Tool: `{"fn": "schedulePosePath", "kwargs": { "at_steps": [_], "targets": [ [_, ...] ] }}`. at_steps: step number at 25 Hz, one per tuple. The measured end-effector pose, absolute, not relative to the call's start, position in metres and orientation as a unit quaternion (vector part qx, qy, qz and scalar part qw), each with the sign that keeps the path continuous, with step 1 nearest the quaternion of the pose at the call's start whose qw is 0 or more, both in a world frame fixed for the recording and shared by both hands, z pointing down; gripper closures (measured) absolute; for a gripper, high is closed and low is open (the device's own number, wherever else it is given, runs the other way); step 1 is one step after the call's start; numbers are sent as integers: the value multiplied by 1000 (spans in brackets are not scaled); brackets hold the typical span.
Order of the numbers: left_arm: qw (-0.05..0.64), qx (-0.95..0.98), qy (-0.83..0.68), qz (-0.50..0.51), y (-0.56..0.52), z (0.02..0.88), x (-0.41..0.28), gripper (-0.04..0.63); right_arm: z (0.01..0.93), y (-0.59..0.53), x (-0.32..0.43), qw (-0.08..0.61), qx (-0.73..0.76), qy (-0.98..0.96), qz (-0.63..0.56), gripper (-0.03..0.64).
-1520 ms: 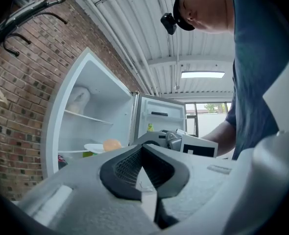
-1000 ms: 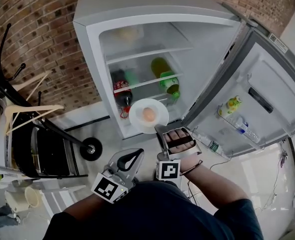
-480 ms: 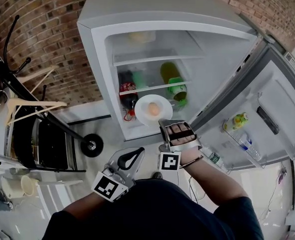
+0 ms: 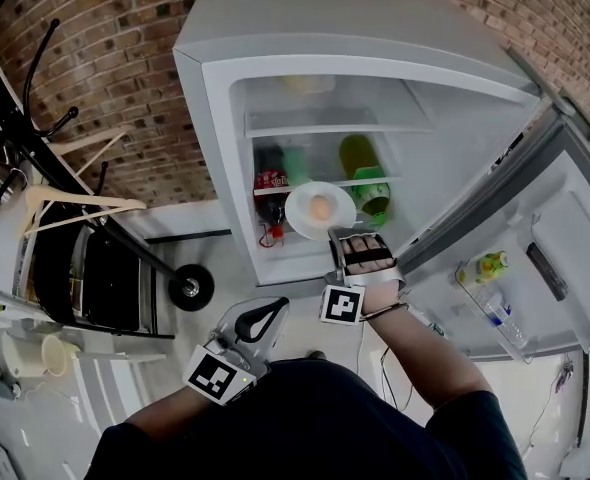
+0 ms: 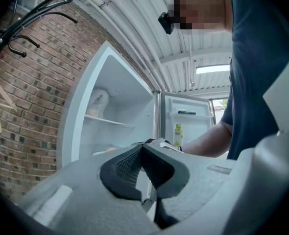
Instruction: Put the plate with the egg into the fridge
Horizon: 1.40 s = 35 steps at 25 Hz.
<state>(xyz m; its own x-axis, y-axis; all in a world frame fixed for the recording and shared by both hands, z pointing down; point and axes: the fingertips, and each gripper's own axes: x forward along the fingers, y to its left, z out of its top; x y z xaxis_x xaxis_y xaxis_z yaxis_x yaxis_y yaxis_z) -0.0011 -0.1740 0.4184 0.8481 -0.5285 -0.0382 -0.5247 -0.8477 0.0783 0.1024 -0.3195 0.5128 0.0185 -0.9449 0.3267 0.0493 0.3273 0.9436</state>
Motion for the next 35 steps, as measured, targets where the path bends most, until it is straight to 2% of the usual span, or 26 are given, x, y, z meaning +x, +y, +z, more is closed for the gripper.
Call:
{"fn": "schedulePosePath", "kwargs": {
  "at_steps": [16, 35],
  "targets": [
    [38, 951, -306, -22, -187, 423, -9, 592, 539, -400, 118, 618, 392, -551, -400, 597],
    [51, 946, -321, -17, -189, 434, -13, 592, 556, -440, 112, 650, 336, -572, -371, 588]
  ]
}}
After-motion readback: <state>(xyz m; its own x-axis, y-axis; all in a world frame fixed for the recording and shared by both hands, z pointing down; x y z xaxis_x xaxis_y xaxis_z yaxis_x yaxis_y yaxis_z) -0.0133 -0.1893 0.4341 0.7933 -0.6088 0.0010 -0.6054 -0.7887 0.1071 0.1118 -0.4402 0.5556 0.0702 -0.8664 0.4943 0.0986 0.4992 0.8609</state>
